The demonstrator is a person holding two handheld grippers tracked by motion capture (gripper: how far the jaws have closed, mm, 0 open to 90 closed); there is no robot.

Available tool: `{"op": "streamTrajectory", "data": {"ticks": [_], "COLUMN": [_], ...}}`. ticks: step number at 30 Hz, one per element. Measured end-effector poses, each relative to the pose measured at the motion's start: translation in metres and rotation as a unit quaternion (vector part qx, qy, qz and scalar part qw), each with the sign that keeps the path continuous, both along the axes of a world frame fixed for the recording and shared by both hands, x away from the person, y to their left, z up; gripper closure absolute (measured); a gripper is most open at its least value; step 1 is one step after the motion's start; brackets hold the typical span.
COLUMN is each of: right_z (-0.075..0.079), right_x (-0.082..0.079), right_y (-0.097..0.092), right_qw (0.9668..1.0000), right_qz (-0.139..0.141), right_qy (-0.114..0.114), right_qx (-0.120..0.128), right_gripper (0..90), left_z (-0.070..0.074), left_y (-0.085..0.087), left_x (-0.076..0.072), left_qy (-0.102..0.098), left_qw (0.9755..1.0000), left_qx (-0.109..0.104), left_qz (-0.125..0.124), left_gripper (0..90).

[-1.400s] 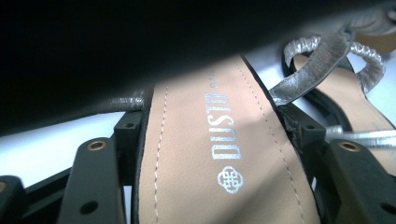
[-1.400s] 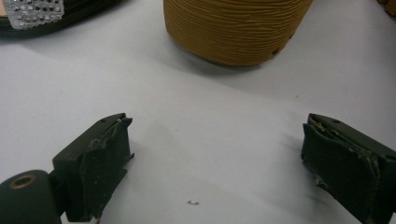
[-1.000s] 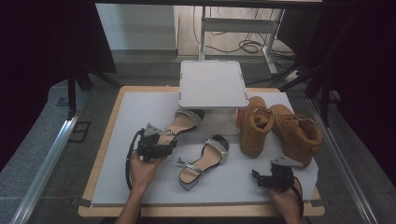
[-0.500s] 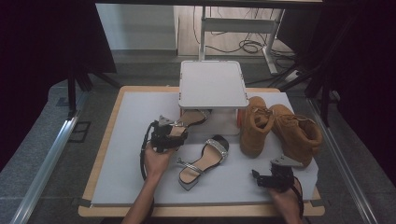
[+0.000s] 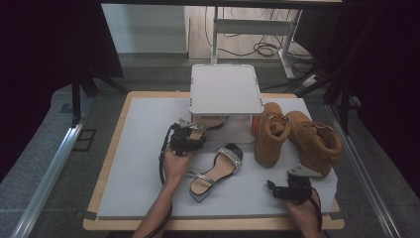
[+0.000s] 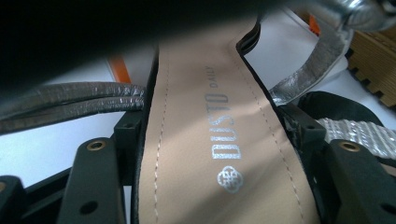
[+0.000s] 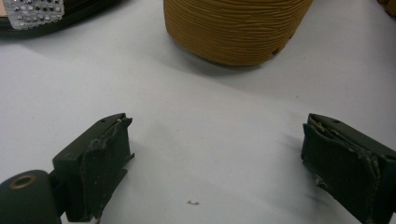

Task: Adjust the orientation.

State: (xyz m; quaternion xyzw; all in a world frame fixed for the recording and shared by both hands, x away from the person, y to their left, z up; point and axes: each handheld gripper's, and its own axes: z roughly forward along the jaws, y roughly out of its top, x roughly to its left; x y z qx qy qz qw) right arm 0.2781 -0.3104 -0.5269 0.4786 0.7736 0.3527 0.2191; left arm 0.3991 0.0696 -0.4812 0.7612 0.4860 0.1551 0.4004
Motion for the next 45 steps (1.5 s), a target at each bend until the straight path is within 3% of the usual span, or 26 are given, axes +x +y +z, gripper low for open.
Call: {"op": "streamTrajectory", "data": {"ticks": [17, 22, 29, 38, 45], "right_z": [0.0, 0.0, 0.0, 0.0, 0.0], "right_x": [0.0, 0.0, 0.0, 0.0, 0.0], "right_y": [0.0, 0.0, 0.0, 0.0, 0.0], "right_qw": [1.0, 1.0, 1.0, 1.0, 1.0], "right_qz": [0.0, -0.001, -0.001, -0.001, 0.0], "right_qy": [-0.001, -0.001, -0.001, -0.001, 0.0], "right_qx": [0.001, 0.001, 0.001, 0.001, 0.0], "right_gripper": [8.0, 8.0, 8.0, 8.0, 8.0], "left_z": [-0.014, -0.018, -0.022, -0.022, -0.022], "left_y": [-0.007, -0.01, -0.016, -0.018, -0.01], "left_x": [0.027, 0.031, 0.039, 0.038, 0.03], "left_qy": [0.009, 0.014, 0.021, 0.028, 0.024], "left_qw": [0.9996, 0.9995, 0.9992, 0.9992, 0.9996], "left_qx": [0.01, 0.003, 0.016, 0.017, 0.015], "left_qz": [0.023, 0.027, 0.03, 0.022, 0.004], "left_gripper": [38.8, 38.8, 38.6, 35.4, 33.0]}}
